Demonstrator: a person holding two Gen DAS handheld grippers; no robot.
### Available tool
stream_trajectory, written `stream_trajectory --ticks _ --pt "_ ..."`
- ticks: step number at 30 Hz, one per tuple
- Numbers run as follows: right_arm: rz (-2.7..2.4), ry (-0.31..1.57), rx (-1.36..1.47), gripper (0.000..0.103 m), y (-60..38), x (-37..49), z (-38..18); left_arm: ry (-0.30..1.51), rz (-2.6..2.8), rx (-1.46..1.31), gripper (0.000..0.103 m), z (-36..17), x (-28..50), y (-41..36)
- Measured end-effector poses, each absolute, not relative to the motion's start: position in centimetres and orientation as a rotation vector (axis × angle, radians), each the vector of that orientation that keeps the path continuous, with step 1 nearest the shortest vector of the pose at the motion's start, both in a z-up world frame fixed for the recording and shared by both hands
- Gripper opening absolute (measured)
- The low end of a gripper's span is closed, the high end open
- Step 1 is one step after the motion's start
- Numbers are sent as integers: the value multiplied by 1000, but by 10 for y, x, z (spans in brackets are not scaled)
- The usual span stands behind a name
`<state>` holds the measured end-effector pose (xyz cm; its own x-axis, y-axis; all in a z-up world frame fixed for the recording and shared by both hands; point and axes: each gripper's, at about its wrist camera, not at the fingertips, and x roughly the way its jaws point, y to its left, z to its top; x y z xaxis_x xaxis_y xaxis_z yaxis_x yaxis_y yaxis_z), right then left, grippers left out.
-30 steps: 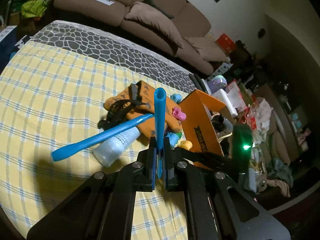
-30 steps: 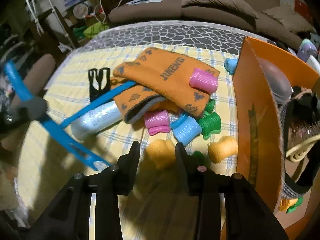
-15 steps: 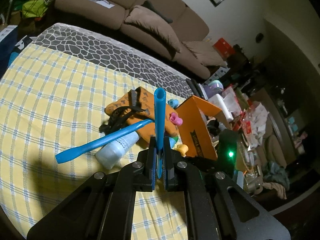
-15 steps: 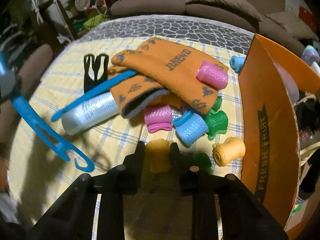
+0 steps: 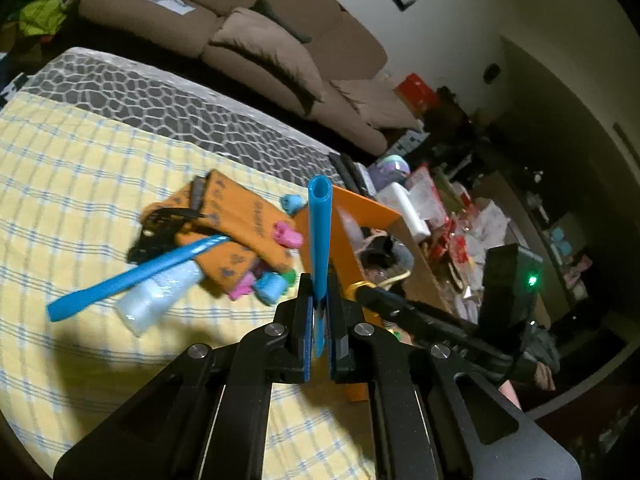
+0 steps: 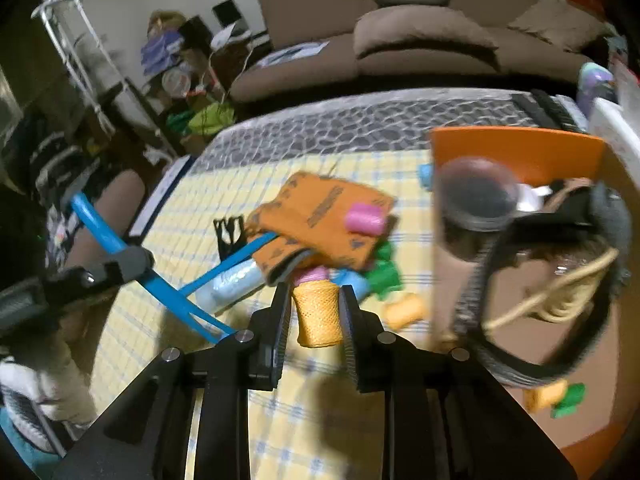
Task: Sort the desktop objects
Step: 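Hold the blue hook in the left tool while the right tool grasps a yellow roller, then carry the hook over the box with the left tool while the right tool drops the yellow roller in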
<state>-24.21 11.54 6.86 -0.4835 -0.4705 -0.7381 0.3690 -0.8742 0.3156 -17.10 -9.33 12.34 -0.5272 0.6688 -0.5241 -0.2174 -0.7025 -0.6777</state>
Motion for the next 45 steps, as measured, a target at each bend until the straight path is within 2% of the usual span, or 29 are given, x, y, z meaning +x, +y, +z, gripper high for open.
stream_trajectory --ticks 12,25,31,39,42,45 --pt "-2420 -233 1299 24 208 -226 71 -768 2159 -1067 5 131 -168 -43" --pt "-2427 -239 1406 24 256 -219 55 -661 2105 -1082 5 131 -161 30" --pt "-2355 -156 1496 24 255 -215 41 -530 2128 -1111 5 137 -166 58" --pt "-2348 -160 1554 27 264 -215 31 -255 2179 -1220 5 137 -201 108" --pt "-2374 -194 1532 35 269 -214 37 -135 2194 -1251 5 135 -216 129" --pt "-2400 -232 1506 37 275 -214 43 -2 2214 -1275 5 132 -234 155"
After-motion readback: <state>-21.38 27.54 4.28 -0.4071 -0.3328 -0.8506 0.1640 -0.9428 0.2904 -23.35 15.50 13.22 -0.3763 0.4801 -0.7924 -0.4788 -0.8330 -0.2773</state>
